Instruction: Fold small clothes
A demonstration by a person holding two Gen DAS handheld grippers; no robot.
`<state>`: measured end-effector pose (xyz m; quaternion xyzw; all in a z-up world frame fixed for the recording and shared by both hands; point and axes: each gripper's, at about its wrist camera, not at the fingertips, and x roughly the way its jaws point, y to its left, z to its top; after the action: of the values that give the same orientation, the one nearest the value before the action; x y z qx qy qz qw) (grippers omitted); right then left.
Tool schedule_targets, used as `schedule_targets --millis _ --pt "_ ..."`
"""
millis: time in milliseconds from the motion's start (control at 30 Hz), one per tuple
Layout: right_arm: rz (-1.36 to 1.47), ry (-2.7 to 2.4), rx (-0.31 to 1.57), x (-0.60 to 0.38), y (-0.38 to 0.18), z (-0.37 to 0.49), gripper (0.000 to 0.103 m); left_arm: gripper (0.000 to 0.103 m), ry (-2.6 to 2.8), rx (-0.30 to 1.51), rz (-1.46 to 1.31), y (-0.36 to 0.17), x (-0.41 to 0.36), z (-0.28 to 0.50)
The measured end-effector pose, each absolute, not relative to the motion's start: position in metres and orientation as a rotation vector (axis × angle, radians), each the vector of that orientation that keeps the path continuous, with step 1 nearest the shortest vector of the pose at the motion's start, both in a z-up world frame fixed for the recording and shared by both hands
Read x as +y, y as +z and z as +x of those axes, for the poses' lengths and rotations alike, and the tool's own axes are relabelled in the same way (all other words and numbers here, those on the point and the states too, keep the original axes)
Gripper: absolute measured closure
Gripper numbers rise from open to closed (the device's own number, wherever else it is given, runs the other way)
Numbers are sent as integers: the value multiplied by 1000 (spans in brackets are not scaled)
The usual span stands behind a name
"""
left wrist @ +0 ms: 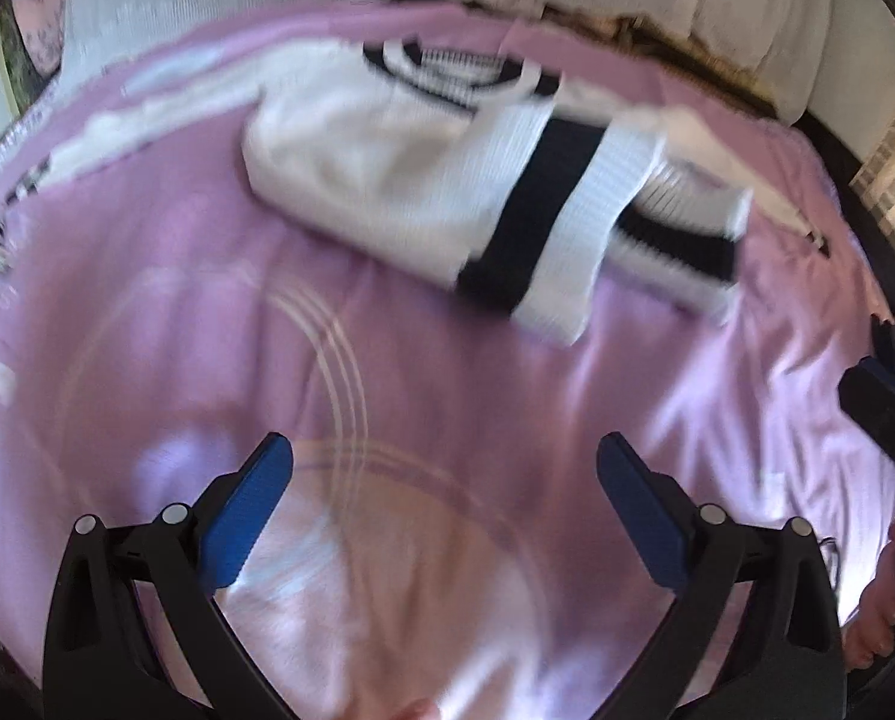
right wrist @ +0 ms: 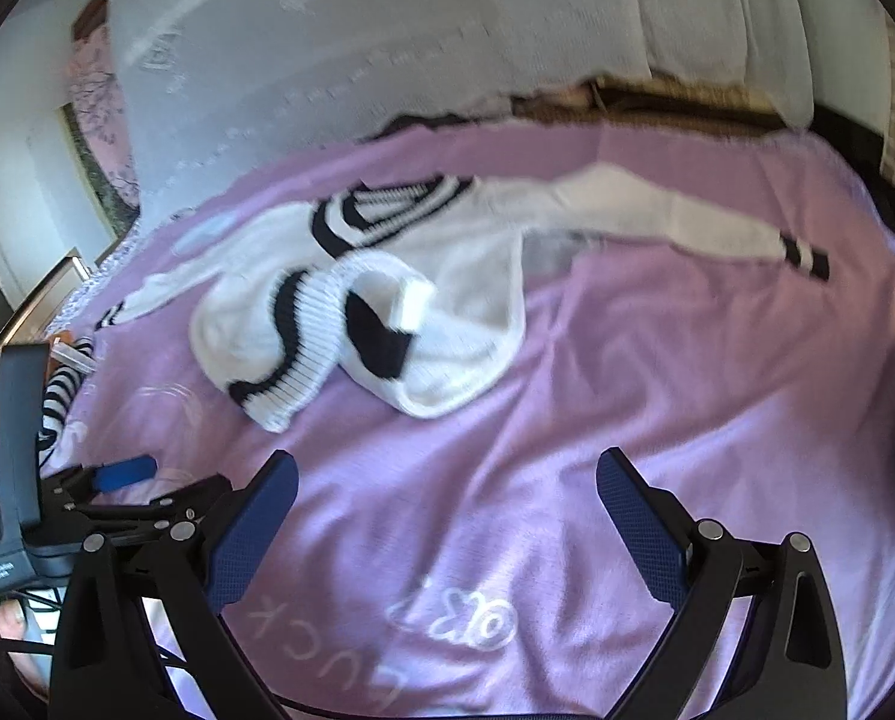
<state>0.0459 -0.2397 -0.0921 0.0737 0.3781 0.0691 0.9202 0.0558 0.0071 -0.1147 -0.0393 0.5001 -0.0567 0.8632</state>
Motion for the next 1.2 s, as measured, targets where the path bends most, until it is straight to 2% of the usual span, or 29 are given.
schedule_targets --millis 67,300,433,633,867,1100,1133,1167,1200 --pt "198 158 819 -245 -105 54 3 4 -128 1097 -113 -131 10 63" --pt "466 257 918 -275 -148 72 3 4 -145 1015 -74 -136 8 56" --pt "633 338 834 -299 -160 67 3 4 -207 1036 -204 -129 24 60" --pt "476 367 799 -281 -159 61 3 4 -330 1033 -452 -120 39 81" --pt "528 394 785 -294 -158 65 3 4 -467 1042 -643 -119 30 114" --pt "522 392 777 -294 -158 65 3 5 -437 1057 -657 -126 14 140" --pt "524 388 776 -295 -157 63 5 6 -427 1060 -656 -126 13 145" --pt "528 375 768 -296 -155 60 12 8 -418 1061 -655 -126 15 143" --pt "526 359 756 -297 -153 59 17 18 -401 1059 -647 -126 16 144"
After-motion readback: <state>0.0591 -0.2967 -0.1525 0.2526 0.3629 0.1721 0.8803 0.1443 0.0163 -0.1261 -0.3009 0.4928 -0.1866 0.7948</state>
